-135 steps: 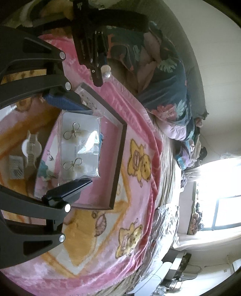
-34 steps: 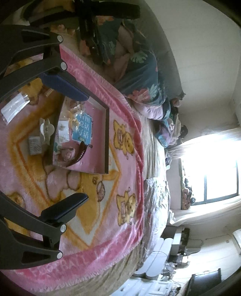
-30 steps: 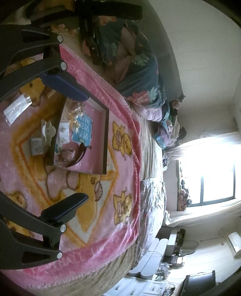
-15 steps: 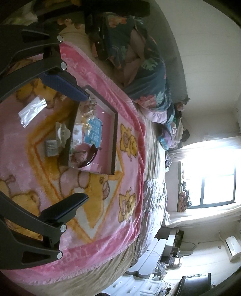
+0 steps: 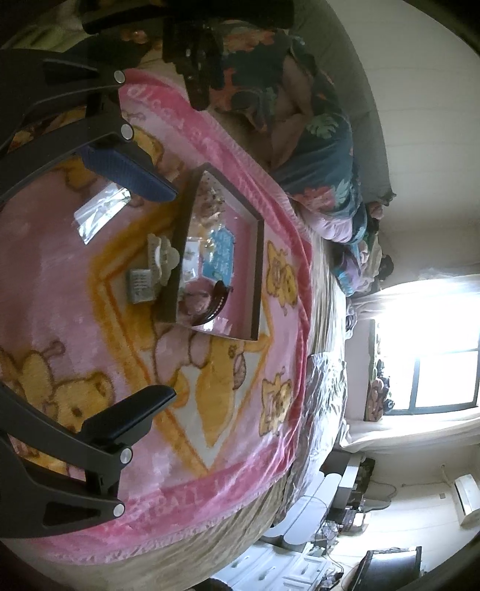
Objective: Organize jewelry
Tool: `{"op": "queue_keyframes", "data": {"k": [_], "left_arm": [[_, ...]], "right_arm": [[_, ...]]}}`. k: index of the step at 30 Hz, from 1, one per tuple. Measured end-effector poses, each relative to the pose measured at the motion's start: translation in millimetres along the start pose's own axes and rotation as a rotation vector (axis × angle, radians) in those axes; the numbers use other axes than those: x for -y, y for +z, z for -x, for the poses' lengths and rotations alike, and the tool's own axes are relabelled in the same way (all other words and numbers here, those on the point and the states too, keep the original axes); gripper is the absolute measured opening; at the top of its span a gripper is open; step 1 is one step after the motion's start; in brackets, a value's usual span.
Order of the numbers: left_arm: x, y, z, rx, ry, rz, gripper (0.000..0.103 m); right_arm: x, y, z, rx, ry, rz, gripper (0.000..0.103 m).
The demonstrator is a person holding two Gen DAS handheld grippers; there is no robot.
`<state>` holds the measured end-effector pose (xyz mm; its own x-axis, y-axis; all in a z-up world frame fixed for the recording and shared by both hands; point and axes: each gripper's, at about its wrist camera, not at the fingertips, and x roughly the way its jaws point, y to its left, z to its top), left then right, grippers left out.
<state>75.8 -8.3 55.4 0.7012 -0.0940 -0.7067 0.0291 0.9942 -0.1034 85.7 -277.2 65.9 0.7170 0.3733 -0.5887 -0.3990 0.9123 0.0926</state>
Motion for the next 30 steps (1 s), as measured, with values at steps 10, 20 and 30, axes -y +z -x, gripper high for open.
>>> {"op": "queue_keyframes", "data": {"k": [10, 20, 30], "left_arm": [[19, -22, -9, -0.044, -0.021, -0.056, 0.093], [40, -40, -13, -0.069, -0.065, -0.105, 0.093], [50, -52, -23, -0.099, -0.084, -0.128, 0.093]], "right_arm": [[2, -13, 1, -0.030, -0.005, 0.011, 0.099], [3, -28, -3, -0.073, -0.012, 0.021, 0.099], [1, -42, -8, -0.107, 0.001, 0.047, 0.099]]}}
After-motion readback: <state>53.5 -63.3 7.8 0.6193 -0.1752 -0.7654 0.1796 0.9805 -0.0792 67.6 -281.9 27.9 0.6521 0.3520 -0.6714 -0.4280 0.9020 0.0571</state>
